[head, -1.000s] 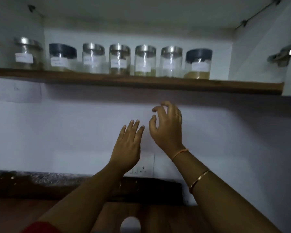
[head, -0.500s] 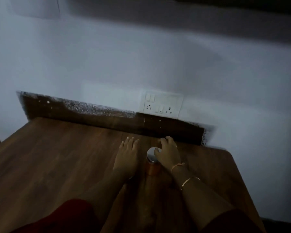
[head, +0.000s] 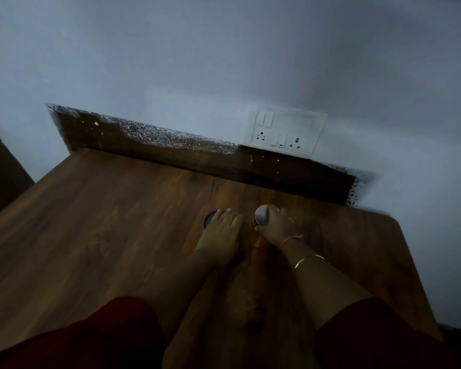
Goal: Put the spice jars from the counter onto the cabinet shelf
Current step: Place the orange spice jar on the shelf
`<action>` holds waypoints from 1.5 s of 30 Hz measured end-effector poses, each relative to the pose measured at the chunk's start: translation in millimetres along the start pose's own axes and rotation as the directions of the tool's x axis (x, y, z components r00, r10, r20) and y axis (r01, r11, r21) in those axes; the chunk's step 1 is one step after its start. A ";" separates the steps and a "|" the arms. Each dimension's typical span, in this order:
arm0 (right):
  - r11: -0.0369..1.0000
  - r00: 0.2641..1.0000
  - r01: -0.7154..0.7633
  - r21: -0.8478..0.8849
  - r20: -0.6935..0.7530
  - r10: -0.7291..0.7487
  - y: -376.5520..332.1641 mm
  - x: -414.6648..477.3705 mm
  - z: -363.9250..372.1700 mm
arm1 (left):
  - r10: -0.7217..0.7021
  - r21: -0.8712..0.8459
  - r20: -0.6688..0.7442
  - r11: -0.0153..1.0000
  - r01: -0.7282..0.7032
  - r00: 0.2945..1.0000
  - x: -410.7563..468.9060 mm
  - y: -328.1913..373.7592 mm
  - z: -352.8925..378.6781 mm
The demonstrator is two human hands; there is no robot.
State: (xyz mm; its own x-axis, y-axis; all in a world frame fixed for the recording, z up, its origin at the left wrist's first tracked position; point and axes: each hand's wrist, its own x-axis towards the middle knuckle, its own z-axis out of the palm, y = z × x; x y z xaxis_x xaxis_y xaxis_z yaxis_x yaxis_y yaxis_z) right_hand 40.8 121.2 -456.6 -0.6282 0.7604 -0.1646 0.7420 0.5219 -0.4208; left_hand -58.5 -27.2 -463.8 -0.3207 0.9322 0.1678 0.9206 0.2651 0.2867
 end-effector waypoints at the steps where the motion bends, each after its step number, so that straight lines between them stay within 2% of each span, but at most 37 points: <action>1: 1.000 1.000 0.004 0.019 -0.024 -0.004 0.4 -0.8 -1.3 | -0.001 0.007 0.001 1.000 0.001 1.000 0.8 -1.2 -0.5; 8: 0.983 0.997 0.013 0.184 -0.075 0.001 -0.9 -8.1 -13.2 | -0.034 -0.017 -0.018 0.999 0.033 0.999 19.5 2.4 -15.4; 14: 0.902 0.957 0.182 0.393 -0.280 -0.071 -5.9 -11.6 -58.8 | 0.036 -0.166 -0.209 0.983 -0.072 0.977 47.8 35.9 -63.3; 17: 0.795 0.886 0.332 0.507 -0.457 -0.078 -14.3 -17.7 -96.4 | 0.022 -0.305 -0.349 0.943 -0.135 0.937 68.0 61.5 -89.3; 20: 0.681 0.817 0.471 0.561 -0.569 -0.097 -25.0 -28.3 -141.9 | -0.064 -0.438 -0.479 0.881 -0.176 0.875 85.2 87.1 -116.5; 22: 0.610 0.763 0.555 0.566 -0.638 -0.102 -30.9 -39.1 -172.5 | -0.108 -0.490 -0.544 0.846 -0.210 0.832 94.1 100.7 -132.8; 26: 0.488 0.670 0.682 0.545 -0.733 -0.116 -44.3 -64.1 -225.9 | -0.095 -0.525 -0.659 0.768 -0.366 0.746 101.4 132.6 -162.9; 29: 0.420 0.617 0.741 0.524 -0.778 -0.120 -51.4 -82.3 -258.5 | -0.135 -0.585 -0.687 0.685 -0.434 0.714 103.4 156.9 -183.9; 31: 0.325 0.600 0.772 0.547 -0.795 -0.088 -53.9 -94.5 -278.1 | -0.154 -0.643 -0.677 0.600 -0.477 0.720 103.5 170.2 -197.2; 33: 0.230 0.604 0.784 0.577 -0.794 -0.065 -54.6 -105.6 -295.0 | -0.153 -0.711 -0.633 0.503 -0.492 0.759 103.1 182.2 -208.6; 37: 0.054 0.607 0.794 0.605 -0.791 -0.079 -50.6 -121.7 -319.2 | -0.067 -0.847 -0.476 0.302 -0.437 0.877 97.9 203.5 -224.0; 40: -0.028 0.620 0.778 0.628 -0.773 -0.134 -47.4 -131.6 -331.5 | 0.029 -0.920 -0.363 0.149 -0.363 0.931 90.8 218.7 -231.8; 42: -0.062 0.626 0.765 0.641 -0.763 -0.164 -44.4 -137.0 -338.4 | 0.069 -0.938 -0.328 0.094 -0.333 0.942 86.3 227.6 -236.3; 45: -0.153 0.646 0.729 0.667 -0.744 -0.171 -37.5 -143.3 -347.7 | 0.145 -0.926 -0.340 0.122 -0.358 0.929 83.0 238.1 -241.4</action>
State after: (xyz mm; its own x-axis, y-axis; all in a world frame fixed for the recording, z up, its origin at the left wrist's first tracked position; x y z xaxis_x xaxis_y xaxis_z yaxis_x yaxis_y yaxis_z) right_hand 184.5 127.1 -107.1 -0.3581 0.6897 0.6294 -0.7276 0.2163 -0.6510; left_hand 80.3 53.8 -154.0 -0.2403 0.8207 0.5183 0.0210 -0.5294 0.8481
